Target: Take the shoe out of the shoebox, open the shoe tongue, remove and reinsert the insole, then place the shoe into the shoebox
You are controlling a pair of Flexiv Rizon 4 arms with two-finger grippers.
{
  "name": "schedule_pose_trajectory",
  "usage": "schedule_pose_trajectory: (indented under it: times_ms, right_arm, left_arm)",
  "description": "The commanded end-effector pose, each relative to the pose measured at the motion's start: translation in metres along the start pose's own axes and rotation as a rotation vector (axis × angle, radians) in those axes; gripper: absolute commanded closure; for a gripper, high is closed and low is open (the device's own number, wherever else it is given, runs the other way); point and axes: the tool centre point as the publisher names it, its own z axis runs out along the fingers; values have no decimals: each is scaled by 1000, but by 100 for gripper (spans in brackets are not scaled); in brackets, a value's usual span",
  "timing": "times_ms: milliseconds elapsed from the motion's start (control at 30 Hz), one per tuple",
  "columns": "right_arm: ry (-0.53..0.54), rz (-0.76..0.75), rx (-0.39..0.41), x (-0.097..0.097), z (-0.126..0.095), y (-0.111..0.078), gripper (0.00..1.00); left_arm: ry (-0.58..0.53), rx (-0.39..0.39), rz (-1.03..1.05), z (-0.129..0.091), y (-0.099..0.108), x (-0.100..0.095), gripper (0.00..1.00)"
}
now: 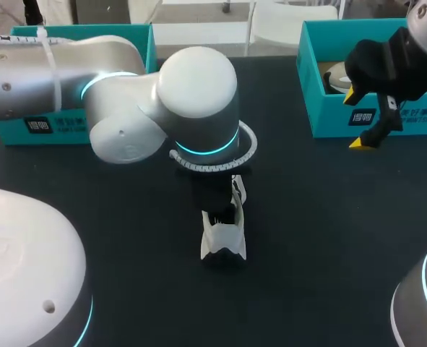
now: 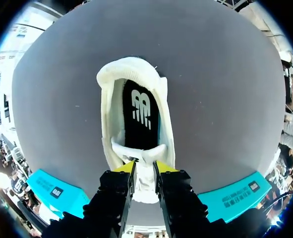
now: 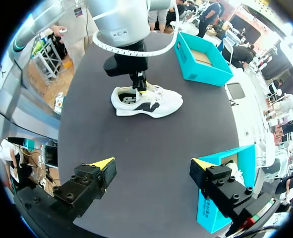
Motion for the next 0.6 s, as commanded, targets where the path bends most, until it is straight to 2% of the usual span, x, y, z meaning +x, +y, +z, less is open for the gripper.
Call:
schedule_pose_trajectory:
  times_ms: [33,100,200,400,467,600]
  right_arm:
    - [4,1,4,-2,1,2,0]
    - [4,1,4,-2,1,2,0]
    - [4,1,4,-2,1,2,0]
    - [4,1,4,-2,1,2,0]
    - [4,1,4,-2,1,2,0]
    - [4,1,4,-2,1,2,0]
  left_arm:
    - [-6,-19,-5,-12,2,-3,76]
    - [-10,-11,-13,-16,6,-4,76]
    - [19,3,-35,-8,6,-8,78]
    - [55,56,-134,-2,-8,-8,78]
    - [62,91,-197,-6,-11,-8,73]
    - [94,108,-335,-23,-11,-2,65]
